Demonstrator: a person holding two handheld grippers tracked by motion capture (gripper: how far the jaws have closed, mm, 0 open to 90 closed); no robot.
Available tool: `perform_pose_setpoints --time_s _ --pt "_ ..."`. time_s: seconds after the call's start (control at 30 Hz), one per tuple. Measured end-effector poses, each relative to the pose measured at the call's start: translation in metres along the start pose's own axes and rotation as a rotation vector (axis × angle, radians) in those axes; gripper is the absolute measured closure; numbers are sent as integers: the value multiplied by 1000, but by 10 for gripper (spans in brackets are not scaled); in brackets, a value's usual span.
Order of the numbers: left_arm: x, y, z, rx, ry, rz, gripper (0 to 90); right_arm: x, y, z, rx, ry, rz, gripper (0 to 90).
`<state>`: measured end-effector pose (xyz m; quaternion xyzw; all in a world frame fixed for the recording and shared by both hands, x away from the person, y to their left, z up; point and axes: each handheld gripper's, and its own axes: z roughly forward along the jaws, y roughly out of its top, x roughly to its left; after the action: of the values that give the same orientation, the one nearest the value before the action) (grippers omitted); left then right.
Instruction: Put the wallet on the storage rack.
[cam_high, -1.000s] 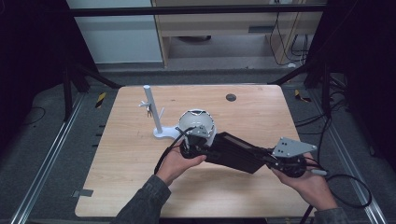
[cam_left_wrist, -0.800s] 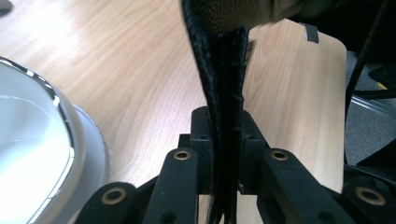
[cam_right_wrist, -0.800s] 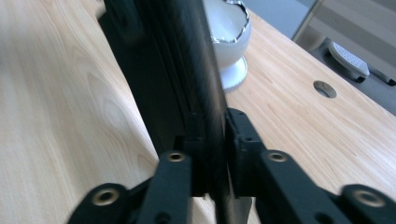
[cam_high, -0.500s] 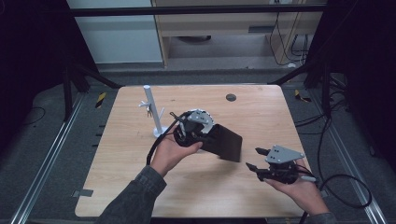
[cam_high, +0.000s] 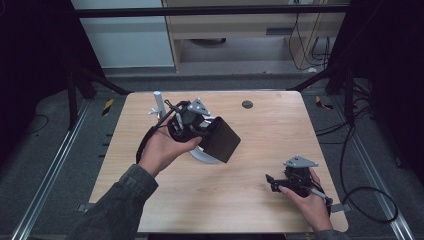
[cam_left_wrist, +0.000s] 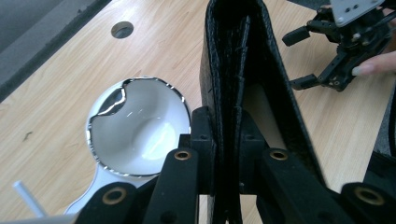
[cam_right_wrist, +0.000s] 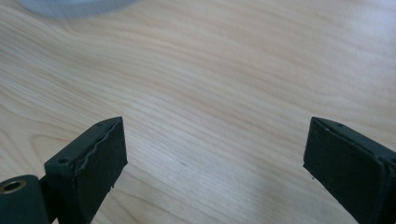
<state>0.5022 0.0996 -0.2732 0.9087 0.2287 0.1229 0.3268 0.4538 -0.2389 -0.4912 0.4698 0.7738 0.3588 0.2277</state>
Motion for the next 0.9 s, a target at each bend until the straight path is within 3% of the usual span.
perform_pose_setpoints --time_s 0.2,0.37,0.53,0.9 --pt "6 8 -13 29 29 14 810 -5 -5 6 35 -29 40 60" --pt "14 11 -18 33 29 0 810 -10 -7 11 55 -49 60 61" --pt "18 14 -22 44 37 9 810 -9 -9 17 92 -63 58 52" --pt "27 18 -26 38 64 -11 810 -8 -12 19 66 -60 67 18"
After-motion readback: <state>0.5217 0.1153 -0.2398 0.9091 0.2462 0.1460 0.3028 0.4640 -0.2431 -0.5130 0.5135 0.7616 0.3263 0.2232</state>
